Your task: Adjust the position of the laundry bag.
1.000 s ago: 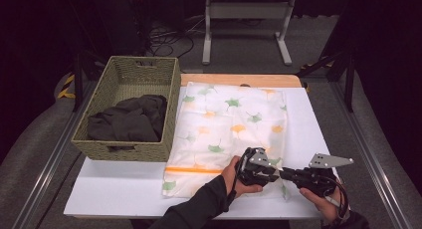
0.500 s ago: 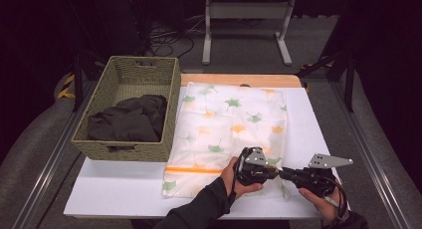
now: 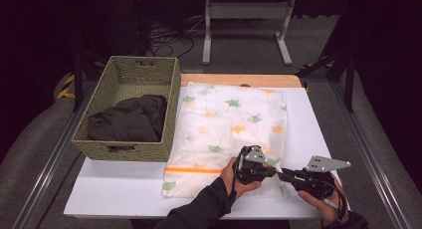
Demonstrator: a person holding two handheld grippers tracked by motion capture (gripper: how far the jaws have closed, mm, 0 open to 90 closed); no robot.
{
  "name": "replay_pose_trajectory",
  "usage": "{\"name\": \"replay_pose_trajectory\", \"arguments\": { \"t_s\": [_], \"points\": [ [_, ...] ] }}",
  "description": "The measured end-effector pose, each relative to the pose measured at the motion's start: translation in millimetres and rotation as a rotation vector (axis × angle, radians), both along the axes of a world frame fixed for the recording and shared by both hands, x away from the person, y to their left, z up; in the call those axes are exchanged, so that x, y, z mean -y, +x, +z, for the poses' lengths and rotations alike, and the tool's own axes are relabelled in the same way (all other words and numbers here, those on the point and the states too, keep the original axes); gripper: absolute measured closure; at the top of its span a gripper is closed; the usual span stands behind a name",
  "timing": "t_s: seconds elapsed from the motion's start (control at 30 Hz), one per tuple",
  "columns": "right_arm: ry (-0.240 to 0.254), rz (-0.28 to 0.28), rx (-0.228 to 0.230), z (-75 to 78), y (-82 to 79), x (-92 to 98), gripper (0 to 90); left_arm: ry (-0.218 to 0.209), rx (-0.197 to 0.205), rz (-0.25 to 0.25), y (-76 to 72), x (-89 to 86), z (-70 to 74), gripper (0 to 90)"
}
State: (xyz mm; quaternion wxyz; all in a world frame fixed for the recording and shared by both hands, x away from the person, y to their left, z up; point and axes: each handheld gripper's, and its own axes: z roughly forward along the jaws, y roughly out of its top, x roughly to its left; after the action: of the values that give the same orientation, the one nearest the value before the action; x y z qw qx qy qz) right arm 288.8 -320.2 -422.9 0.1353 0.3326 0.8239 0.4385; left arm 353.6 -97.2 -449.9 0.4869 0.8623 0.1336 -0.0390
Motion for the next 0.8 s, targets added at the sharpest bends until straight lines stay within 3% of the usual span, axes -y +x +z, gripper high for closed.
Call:
{"name": "replay_pose_trajectory", "arguments": {
  "t_s": [0.23,0.43,0.53,0.67,0.8],
  "points": [
    [-0.025,-0.004,0.017,0.4,-1.7,-3.0,84.1,0.014,-0.002,0.016,-1.5,-0.9,0.1,89.8],
    [-0.036,-0.003,0.035,0.3,-2.9,-5.0,84.6,0.001,-0.039,0.025,-0.2,-3.1,-1.4,89.9],
    [-0.041,-0.006,0.045,0.9,-3.8,-5.0,84.7,0.012,-0.048,0.042,3.0,-6.0,-2.0,89.9],
    [-0.047,-0.008,0.053,1.7,-4.6,-5.4,84.8,0.035,-0.030,0.054,2.3,-8.5,-0.6,89.9],
    [-0.048,-0.006,0.051,1.4,-4.7,-4.7,84.9,0.088,-0.036,0.077,4.8,-16.3,-1.7,89.9]
  ]
}}
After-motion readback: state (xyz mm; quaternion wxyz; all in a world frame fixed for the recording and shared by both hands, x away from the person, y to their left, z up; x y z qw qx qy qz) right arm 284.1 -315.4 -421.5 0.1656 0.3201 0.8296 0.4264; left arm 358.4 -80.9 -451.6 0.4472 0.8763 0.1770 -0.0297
